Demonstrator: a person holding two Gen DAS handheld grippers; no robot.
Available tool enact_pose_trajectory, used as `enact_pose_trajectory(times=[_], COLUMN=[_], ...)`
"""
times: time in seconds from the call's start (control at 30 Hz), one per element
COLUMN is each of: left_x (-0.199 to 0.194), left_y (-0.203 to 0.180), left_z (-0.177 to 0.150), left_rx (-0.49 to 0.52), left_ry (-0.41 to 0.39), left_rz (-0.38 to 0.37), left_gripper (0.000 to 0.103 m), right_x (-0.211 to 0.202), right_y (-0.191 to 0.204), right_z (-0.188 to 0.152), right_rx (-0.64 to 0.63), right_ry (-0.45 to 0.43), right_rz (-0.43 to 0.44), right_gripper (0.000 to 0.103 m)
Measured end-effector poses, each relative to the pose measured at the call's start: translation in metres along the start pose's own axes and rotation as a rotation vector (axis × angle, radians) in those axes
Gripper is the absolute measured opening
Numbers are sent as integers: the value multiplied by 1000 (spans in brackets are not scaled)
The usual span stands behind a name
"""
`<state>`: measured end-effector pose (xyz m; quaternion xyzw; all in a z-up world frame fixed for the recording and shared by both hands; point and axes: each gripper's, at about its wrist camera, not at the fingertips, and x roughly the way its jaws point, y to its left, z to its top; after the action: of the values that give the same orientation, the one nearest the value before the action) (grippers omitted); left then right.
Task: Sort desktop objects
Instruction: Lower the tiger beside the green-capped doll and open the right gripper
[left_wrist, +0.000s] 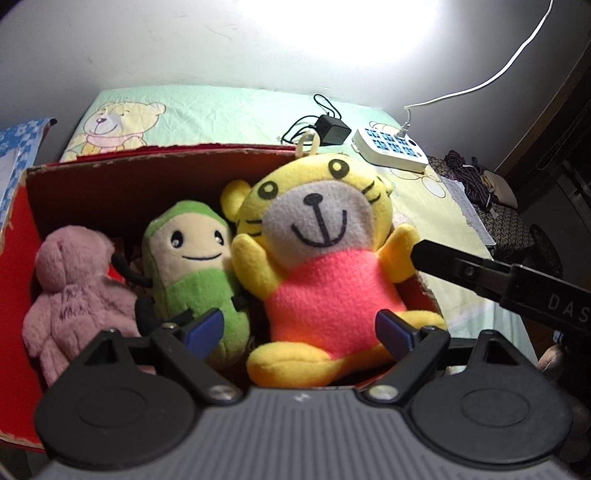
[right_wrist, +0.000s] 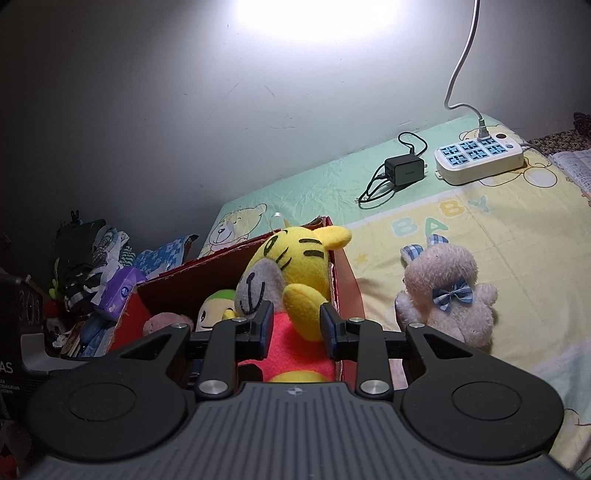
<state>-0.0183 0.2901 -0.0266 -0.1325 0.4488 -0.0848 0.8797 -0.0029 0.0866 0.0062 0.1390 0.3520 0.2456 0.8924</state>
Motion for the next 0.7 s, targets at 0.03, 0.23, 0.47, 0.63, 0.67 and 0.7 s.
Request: enact_pose_trajectory(times=[0.03, 0.23, 0.47, 0.63, 0.67, 0.7], left_x=[0, -1, -3, -4, -4, -4], left_y=[0, 1, 4, 3, 3, 3], left_z=[0, -1, -2, -4, -4, -4], left_rx=[0, 5, 1, -3, -4, -6], left_ry=[0, -5, 1, 5, 5, 4], left_rz=[6, 103, 158, 190, 197, 203], left_gripper=[88, 88, 88, 88, 88, 88], right_x=[-1, -2, -5, -9, -10, -11], right_y=[1, 2, 3, 3, 2, 2], right_z=[-1, -2, -4, -6, -6, -7], right_rx=[-7, -5, -3, -10, -8, -4], right_ry=[-5, 4, 1, -6, -5, -4], right_rz=[-4, -6, -6, -13, -14, -15], right_gripper=[31, 31, 31, 31, 31, 31])
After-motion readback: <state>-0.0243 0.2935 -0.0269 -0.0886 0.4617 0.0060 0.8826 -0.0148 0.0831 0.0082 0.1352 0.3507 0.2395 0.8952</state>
